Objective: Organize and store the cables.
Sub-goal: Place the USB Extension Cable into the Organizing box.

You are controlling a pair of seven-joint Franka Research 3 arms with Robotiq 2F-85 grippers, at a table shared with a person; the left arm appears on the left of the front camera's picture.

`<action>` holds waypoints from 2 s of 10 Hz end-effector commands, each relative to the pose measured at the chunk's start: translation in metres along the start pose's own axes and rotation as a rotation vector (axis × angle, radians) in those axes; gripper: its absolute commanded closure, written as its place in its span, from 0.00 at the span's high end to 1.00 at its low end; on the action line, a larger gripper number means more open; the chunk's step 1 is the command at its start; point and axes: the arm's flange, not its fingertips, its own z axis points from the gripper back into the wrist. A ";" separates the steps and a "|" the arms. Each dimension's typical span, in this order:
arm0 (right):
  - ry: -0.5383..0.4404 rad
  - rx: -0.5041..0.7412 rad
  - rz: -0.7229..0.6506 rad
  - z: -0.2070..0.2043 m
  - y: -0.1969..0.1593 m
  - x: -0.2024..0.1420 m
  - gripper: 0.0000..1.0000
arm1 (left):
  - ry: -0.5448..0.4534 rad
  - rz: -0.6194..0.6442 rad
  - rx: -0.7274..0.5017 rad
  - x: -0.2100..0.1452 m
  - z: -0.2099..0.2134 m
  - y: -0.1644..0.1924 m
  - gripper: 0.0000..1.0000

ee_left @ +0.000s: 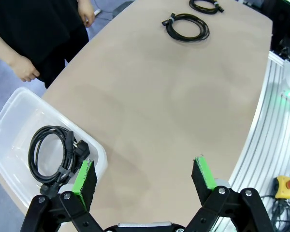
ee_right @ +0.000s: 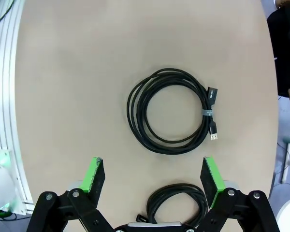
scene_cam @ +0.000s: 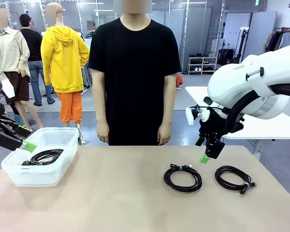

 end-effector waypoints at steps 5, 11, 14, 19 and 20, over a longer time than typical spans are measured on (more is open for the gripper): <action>-0.010 0.005 0.022 -0.001 0.004 0.011 1.00 | 0.018 0.010 -0.001 0.000 0.002 -0.002 1.00; 0.124 -0.088 -0.030 -0.102 -0.094 0.011 1.00 | 0.018 0.010 -0.001 0.000 0.002 -0.002 1.00; 0.215 -0.043 -0.021 -0.132 -0.119 0.015 1.00 | 0.018 0.010 -0.001 0.000 0.002 -0.002 1.00; 0.290 0.005 -0.019 -0.164 -0.121 0.024 1.00 | 0.018 0.010 -0.001 0.000 0.002 -0.002 1.00; 0.298 0.013 -0.018 -0.170 -0.119 0.025 1.00 | 0.018 0.010 -0.001 0.000 0.002 -0.002 1.00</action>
